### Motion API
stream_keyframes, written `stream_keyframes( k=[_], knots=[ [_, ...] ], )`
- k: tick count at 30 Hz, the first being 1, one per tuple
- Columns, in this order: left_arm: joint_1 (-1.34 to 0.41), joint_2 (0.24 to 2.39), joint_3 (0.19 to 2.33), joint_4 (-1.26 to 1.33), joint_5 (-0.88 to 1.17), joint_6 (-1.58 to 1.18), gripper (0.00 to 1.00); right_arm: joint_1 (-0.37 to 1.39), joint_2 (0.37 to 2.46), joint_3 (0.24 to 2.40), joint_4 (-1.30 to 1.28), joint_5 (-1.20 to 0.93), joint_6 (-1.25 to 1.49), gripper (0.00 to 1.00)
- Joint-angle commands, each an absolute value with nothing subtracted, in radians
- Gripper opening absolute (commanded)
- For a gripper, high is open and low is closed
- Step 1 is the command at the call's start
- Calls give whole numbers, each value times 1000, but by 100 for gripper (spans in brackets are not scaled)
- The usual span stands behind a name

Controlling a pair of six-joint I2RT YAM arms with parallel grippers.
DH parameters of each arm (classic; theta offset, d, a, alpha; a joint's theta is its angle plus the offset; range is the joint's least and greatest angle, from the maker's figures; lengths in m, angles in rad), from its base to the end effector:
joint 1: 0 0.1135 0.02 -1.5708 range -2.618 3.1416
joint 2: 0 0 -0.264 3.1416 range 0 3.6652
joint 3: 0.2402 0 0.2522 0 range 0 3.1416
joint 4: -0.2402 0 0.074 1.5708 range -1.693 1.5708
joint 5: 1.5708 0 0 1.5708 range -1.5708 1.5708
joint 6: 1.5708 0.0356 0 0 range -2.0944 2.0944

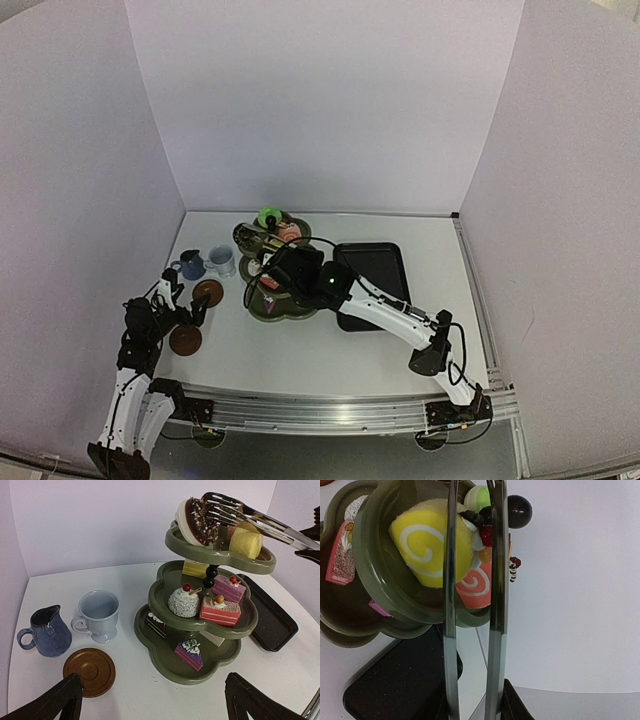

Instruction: Serve the afternoon tea

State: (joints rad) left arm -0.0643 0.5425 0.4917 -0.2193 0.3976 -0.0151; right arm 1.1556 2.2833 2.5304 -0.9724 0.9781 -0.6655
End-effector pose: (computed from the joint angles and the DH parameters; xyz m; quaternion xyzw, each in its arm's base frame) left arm 0.1434 -0.0230 0.2688 0.1387 0.7770 -0.1806 0.5868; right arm 0.2229 0.4325 0.3691 -0.5177 0.6460 -0.3278 0.4553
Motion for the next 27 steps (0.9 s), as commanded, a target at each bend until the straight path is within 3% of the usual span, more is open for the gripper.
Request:
stream_keyframes(
  k=[1, 13, 27],
  knots=[
    [-59, 618, 622, -139, 450, 42, 99, 1162, 2226, 2523, -950, 982, -677, 27],
    [-59, 939, 876, -12, 572, 45, 98, 1161, 2225, 2547, -950, 1008, -668, 27],
    [-61, 1107, 950, 55, 671, 61, 98, 1162, 2165, 2500, -950, 989, -630, 29]
  ],
)
